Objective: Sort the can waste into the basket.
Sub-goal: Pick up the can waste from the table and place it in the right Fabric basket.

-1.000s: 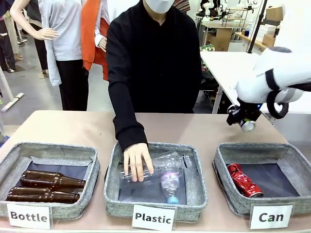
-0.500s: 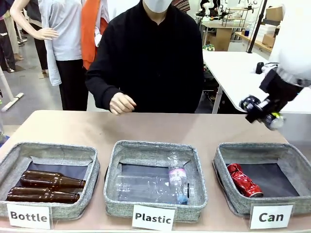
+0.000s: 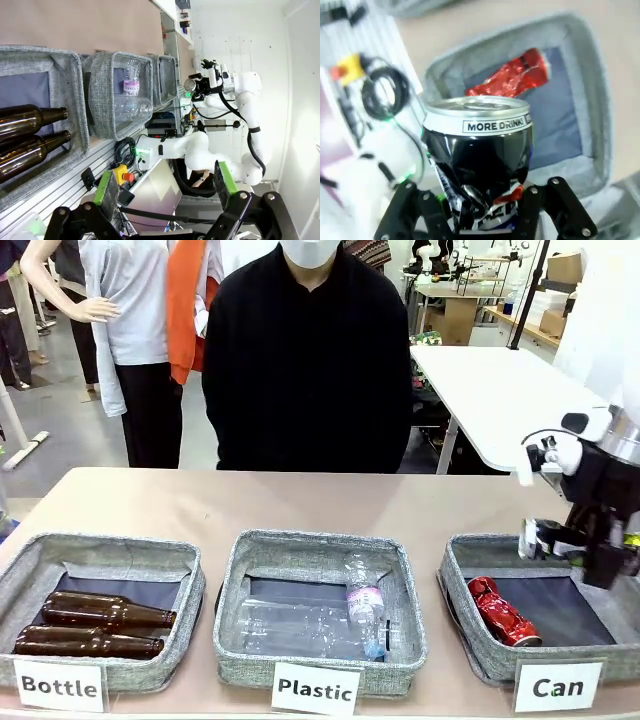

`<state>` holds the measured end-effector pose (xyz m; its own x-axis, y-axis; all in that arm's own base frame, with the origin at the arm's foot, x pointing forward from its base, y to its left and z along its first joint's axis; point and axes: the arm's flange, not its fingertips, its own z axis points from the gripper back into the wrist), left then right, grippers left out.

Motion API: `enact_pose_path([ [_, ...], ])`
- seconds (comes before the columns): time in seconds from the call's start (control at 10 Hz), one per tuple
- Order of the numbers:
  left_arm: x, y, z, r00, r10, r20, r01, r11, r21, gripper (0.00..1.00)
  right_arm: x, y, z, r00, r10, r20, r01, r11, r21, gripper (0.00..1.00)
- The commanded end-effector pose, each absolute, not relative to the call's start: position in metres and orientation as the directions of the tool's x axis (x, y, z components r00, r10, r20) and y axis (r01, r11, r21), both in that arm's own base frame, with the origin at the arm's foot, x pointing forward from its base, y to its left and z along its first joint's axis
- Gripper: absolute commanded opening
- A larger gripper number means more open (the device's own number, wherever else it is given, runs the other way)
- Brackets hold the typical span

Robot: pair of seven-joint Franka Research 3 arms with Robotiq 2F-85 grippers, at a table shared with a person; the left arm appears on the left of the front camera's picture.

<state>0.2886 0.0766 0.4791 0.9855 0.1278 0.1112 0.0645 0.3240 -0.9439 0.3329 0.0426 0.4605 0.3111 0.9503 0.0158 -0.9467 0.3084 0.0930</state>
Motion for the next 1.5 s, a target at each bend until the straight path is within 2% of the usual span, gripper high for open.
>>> enact_pose_path([
  [0.0,0.287,0.078,0.479,0.986,0.116,0.118,0.074,0.328,-0.942,1.00,0.324,0.024,0.462,0.135,0.989,0.060,-0.990,0.131,0.059,0.00],
  [0.3,0.287,0.078,0.479,0.986,0.116,0.118,0.074,0.328,-0.942,1.00,0.324,0.024,0.460,0.140,0.988,0.071,-0.990,0.137,0.044,0.00],
  [0.4,0.287,0.078,0.479,0.986,0.116,0.118,0.074,0.328,-0.942,1.00,0.324,0.024,0.460,0.137,0.988,0.069,-0.990,0.134,0.040,0.08],
  [0.5,0.287,0.078,0.479,0.986,0.116,0.118,0.074,0.328,-0.942,1.00,0.327,0.024,0.460,0.149,0.986,0.077,-0.988,0.145,0.052,0.56],
  [0.6,0.287,0.078,0.479,0.986,0.116,0.118,0.074,0.328,-0.942,1.00,0.327,0.023,0.459,0.149,0.986,0.075,-0.988,0.145,0.052,0.68],
  [0.7,0.287,0.078,0.479,0.986,0.116,0.118,0.074,0.328,-0.942,1.00,0.328,0.023,0.459,0.157,0.985,0.077,-0.987,0.153,0.054,1.00],
  [0.9,0.287,0.078,0.479,0.986,0.116,0.118,0.074,0.328,-0.942,1.00,0.329,0.024,0.460,0.185,0.978,0.092,-0.982,0.179,0.065,1.00],
  [1.0,0.287,0.078,0.479,0.986,0.116,0.118,0.074,0.328,-0.942,1.00,0.330,0.024,0.461,0.213,0.971,0.112,-0.976,0.205,0.078,0.92],
  [1.1,0.287,0.078,0.479,0.986,0.116,0.118,0.074,0.328,-0.942,1.00,0.330,0.024,0.464,0.245,0.959,0.146,-0.968,0.232,0.097,1.00],
  [1.3,0.287,0.078,0.479,0.986,0.116,0.118,0.074,0.328,-0.942,1.00,0.332,0.022,0.471,0.331,0.910,0.251,-0.942,0.303,0.144,1.00],
  [1.4,0.287,0.078,0.479,0.986,0.116,0.118,0.074,0.328,-0.942,1.00,0.333,0.020,0.476,0.403,0.861,0.311,-0.913,0.352,0.208,1.00],
])
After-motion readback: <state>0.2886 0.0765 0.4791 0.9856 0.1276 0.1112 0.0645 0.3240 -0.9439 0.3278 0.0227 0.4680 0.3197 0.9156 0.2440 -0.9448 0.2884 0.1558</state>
